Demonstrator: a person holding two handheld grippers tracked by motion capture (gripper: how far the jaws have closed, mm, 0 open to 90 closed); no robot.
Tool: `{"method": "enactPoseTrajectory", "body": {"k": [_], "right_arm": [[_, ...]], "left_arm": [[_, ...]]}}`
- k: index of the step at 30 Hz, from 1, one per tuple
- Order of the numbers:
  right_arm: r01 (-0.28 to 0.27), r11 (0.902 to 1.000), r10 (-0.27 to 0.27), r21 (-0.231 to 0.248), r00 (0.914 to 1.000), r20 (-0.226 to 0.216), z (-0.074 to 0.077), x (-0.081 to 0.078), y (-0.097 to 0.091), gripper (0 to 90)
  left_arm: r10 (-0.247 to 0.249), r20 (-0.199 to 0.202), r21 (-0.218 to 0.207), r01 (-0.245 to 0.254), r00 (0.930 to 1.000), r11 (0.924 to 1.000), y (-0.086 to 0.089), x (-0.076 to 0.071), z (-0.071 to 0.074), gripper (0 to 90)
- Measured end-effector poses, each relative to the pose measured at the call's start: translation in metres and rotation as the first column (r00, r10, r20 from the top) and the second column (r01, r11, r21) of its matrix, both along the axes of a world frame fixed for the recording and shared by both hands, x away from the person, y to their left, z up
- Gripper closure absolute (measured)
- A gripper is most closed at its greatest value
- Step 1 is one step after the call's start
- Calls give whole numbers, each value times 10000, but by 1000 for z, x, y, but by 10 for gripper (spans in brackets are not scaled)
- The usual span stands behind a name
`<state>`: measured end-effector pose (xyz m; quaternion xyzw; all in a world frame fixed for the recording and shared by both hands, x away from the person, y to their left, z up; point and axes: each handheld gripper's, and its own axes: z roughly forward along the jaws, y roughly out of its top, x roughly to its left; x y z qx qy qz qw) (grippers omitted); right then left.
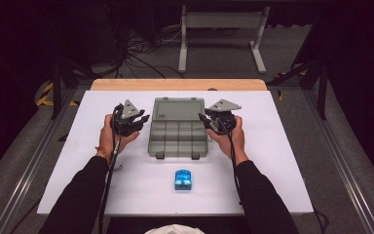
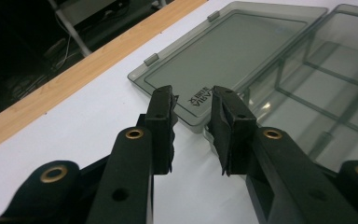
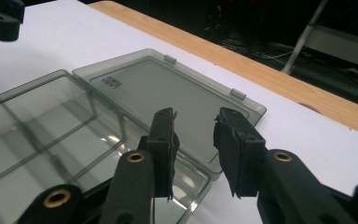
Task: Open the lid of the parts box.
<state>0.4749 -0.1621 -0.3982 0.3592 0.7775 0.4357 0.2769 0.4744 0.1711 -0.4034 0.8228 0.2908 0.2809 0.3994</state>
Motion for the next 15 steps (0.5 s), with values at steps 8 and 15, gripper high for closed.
{"method": "enactPoseTrajectory", "body": {"k": [8,15], "right_arm": [[-810,9961,816,-359,9965,165,6,-16,-6,628],[-1481,9883,1488,-369,9887,193,13,-30,-9,568]], "left_arm": [[-715,455,352,699,9964,9969,11,-21,8,656],[-1041,681,164,1032,9922,9945,23,-39,14,553]]}}
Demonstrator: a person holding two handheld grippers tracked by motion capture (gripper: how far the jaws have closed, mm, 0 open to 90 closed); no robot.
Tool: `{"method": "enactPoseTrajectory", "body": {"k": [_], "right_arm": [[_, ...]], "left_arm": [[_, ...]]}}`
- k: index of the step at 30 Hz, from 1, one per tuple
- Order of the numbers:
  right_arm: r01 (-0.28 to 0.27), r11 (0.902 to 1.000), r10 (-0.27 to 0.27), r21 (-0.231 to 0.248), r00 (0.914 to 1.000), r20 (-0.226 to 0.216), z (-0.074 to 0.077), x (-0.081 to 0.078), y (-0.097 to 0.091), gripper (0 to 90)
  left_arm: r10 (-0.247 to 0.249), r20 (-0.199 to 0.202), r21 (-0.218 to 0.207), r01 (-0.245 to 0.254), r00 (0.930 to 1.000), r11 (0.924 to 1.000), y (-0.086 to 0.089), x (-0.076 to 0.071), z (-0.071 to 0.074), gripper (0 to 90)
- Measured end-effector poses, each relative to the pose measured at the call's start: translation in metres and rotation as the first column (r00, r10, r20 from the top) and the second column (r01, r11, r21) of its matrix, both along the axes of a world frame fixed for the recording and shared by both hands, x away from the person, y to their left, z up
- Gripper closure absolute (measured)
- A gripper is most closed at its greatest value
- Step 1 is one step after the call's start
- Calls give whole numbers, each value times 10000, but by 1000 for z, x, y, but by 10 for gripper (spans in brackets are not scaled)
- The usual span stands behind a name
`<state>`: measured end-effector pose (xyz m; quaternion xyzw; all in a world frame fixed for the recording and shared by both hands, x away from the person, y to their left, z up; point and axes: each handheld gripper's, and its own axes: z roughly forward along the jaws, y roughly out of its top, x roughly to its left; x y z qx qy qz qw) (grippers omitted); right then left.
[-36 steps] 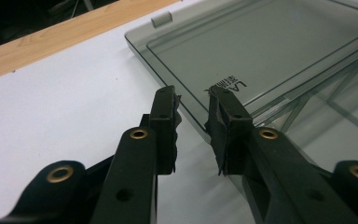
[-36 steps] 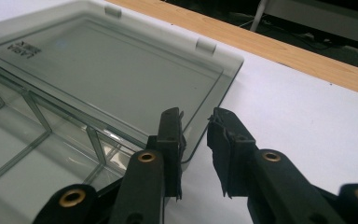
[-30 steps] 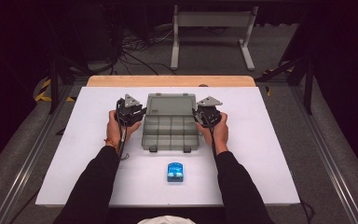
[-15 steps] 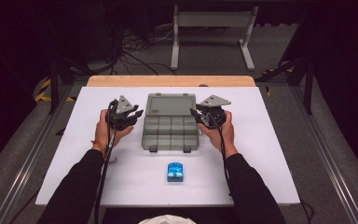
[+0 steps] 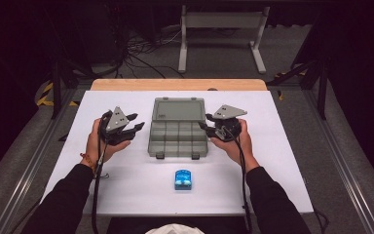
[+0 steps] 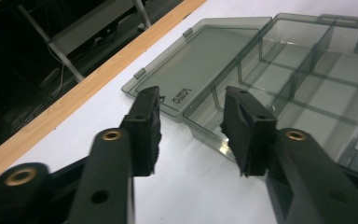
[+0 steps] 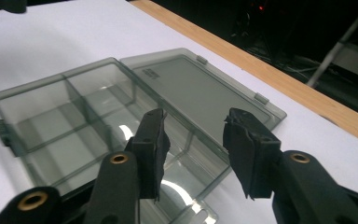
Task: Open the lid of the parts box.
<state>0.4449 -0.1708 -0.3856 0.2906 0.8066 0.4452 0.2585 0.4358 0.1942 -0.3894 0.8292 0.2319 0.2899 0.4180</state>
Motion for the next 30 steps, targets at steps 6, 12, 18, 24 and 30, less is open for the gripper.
{"method": "enactPoseTrajectory", "body": {"k": [6,12,18,24,30], "right_arm": [[-672,9977,672,-89,9977,87,3,-18,4,488],[-1078,9941,1081,-143,9940,180,4,-34,6,387],[-1311,9909,1316,-303,9912,143,3,-45,6,283],[-1222,9915,1229,-438,9923,155,0,-59,4,181],[-1976,9786,1953,-577,9798,-424,-5,-75,3,163]], "left_arm": [[-290,127,-115,291,9995,9995,8,-18,0,448],[-554,152,-523,561,9984,9971,15,-31,1,343],[-659,140,-812,668,9977,9945,21,-44,0,235],[-1006,74,-1265,1007,9949,9868,25,-63,-5,132],[-1241,-27,-1355,1226,9923,9832,32,-83,-16,96]]}}
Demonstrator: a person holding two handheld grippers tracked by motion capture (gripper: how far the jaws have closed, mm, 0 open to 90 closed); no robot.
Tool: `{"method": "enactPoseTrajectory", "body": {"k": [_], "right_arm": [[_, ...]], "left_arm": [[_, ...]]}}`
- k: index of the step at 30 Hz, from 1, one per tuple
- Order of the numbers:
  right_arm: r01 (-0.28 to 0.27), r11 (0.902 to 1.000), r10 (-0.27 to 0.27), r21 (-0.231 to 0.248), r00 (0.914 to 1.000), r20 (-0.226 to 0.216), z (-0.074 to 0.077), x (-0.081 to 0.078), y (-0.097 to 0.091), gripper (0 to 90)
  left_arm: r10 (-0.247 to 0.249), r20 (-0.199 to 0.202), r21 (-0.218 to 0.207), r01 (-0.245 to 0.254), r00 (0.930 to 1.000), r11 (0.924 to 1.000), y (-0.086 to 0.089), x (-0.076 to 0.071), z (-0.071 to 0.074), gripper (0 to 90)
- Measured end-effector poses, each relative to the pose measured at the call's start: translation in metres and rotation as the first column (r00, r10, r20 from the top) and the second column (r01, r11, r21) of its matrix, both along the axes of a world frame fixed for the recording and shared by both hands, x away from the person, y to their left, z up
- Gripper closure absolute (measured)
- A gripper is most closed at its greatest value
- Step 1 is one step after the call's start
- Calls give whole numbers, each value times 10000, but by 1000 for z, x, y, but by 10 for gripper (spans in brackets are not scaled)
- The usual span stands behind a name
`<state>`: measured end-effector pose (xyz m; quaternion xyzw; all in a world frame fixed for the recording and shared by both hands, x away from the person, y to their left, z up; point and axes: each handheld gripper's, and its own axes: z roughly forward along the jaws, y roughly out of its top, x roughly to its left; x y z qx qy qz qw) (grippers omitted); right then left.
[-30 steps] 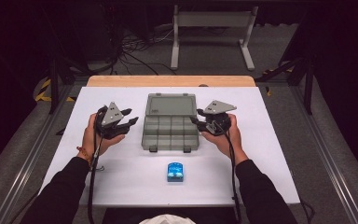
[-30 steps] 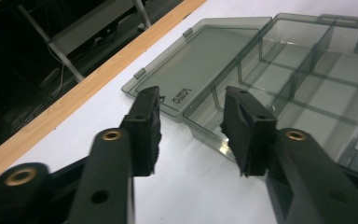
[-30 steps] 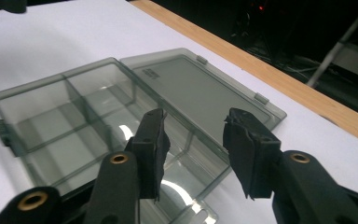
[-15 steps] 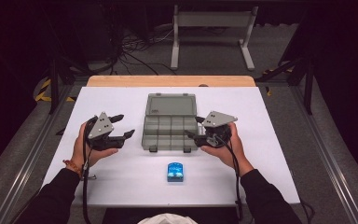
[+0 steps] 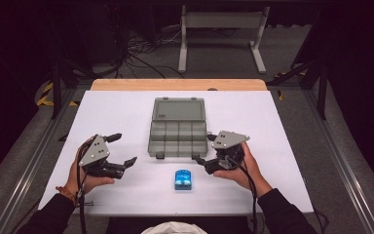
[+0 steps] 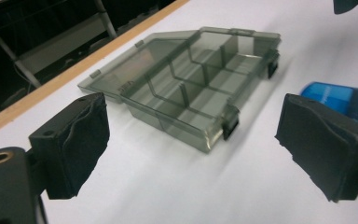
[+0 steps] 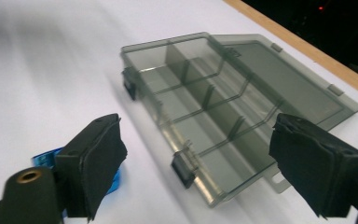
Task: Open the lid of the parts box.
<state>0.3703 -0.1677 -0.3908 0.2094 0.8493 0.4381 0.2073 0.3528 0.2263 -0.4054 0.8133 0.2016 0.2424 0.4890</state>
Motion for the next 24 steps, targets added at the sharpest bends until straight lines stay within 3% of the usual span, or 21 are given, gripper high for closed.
{"method": "enactPoseTrajectory", "body": {"k": [5,8,9,14,18,24], "right_arm": [[-597,9982,598,57,9977,-311,-3,-13,1,146],[-843,9964,842,-8,9954,-465,-4,-17,3,140],[-1253,9920,1240,-169,9902,-649,-8,-21,7,138],[-1815,9826,1774,-402,9800,-902,-11,-26,15,137],[-2489,9655,2374,-766,9621,-1343,-18,-29,28,133],[-3005,9446,2723,-1318,9420,-1961,-33,-24,44,128]], "left_arm": [[-60,-287,-153,55,9996,9999,9,-15,-7,75],[-64,-323,-4,64,9995,10000,13,-20,-9,65],[-87,-401,37,89,9992,10000,14,-24,-11,52],[-89,-603,-20,88,9981,10000,21,-39,-16,43],[-149,-750,109,158,9971,9998,25,-52,-19,43],[-263,-788,95,271,9965,9996,28,-57,-19,37]]}}
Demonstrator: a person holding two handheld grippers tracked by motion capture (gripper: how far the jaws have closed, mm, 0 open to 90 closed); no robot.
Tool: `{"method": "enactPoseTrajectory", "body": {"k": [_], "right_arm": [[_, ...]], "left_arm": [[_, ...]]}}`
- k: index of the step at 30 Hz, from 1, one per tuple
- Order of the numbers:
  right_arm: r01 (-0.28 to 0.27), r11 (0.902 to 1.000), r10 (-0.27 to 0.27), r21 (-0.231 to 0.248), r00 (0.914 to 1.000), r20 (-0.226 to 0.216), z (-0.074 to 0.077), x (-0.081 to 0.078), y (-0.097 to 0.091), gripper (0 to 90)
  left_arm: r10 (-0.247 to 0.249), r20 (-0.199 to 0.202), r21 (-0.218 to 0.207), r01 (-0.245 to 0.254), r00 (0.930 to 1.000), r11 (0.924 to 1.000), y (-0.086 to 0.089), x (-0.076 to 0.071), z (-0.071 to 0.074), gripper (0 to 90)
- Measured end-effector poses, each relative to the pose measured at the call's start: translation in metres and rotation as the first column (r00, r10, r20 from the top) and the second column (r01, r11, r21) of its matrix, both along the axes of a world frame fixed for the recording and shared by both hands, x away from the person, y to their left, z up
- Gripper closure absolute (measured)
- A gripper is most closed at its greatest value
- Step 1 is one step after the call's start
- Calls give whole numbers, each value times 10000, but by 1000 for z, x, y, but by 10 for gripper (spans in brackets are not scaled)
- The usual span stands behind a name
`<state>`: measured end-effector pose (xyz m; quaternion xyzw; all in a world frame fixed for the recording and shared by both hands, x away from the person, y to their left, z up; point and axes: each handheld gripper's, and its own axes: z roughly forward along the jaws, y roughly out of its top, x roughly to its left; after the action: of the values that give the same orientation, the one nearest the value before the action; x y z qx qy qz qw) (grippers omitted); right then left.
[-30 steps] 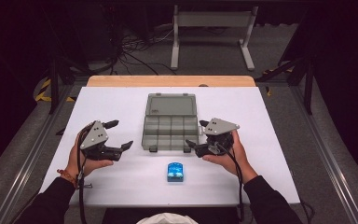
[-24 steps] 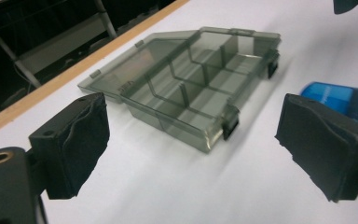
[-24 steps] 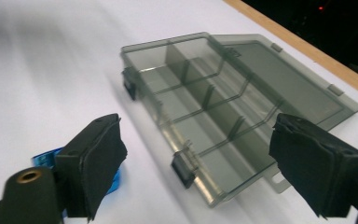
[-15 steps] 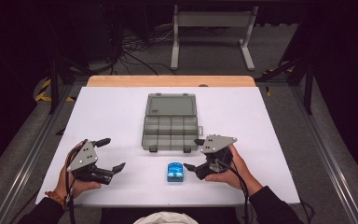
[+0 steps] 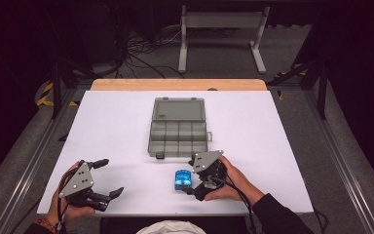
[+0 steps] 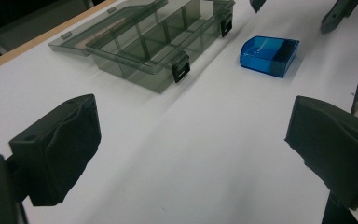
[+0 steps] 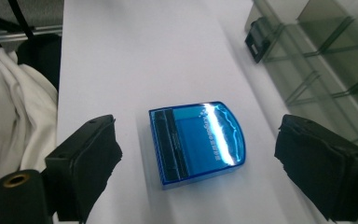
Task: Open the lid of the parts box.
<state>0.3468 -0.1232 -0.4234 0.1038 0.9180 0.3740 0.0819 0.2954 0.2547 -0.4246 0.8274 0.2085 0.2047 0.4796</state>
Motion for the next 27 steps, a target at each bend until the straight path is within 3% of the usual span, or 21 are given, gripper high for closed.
{"method": "enactPoseTrajectory", "body": {"k": [12,15,18,27], "right_arm": [[-384,9961,342,-790,9979,-547,-24,17,20,131],[-547,9939,487,-958,9968,-631,-28,20,23,164],[-557,9941,472,-935,9948,-907,-30,20,25,213],[-505,9950,430,-863,9953,-869,-29,22,25,311]], "left_arm": [[1,-1,418,-1,10000,9991,-1,1,-4,42],[-34,-243,153,38,9997,9999,2,0,-4,45],[66,-239,50,-65,9997,10000,5,0,-3,49],[110,-269,120,-106,9996,9999,7,-2,-4,53]]}}
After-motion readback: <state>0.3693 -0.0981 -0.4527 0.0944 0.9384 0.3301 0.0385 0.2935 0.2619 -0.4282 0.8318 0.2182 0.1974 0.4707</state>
